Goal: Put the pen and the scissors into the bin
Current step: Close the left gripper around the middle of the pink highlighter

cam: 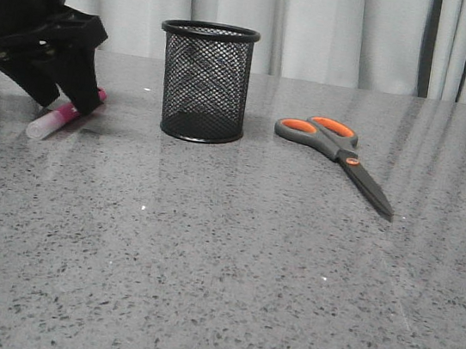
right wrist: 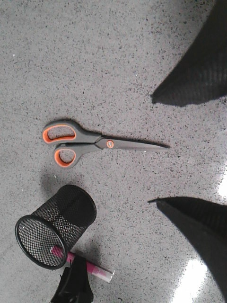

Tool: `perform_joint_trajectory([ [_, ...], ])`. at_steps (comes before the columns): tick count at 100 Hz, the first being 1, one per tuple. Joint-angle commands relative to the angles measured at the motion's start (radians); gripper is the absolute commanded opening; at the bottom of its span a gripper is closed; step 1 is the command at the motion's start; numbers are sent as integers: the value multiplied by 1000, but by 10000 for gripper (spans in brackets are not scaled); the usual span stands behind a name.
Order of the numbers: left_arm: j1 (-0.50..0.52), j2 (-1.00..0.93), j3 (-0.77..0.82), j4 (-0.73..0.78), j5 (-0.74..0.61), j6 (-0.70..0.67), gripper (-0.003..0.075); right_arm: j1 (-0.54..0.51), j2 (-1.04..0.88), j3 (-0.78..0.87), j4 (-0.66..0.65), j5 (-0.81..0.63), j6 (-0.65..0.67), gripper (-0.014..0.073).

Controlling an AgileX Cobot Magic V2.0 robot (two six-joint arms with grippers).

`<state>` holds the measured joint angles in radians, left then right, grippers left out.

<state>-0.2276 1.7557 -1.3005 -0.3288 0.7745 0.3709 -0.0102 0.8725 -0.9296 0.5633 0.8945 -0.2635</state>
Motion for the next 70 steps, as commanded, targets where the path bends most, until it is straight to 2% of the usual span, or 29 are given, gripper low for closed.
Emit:
perform_joint_trajectory([
  [1,-8,-36,-23,13,19,-15,342,-5,4,-34,34,-42,-10,383],
  [22,-42,-36,-23,52,28,-17,343,-5,4,-34,34,-46,-10,383],
  [41,-90,-36,-23,219,13,-119,343,-5,4,-34,34,-44,-10,383],
  [57,-91,-36,-23,216,17,-121,341,-5,4,-32,34,-40,-10,383],
  [70,-91,-36,-23,207,24,-121,256,-5,4,-32,34,-40,-10,383],
])
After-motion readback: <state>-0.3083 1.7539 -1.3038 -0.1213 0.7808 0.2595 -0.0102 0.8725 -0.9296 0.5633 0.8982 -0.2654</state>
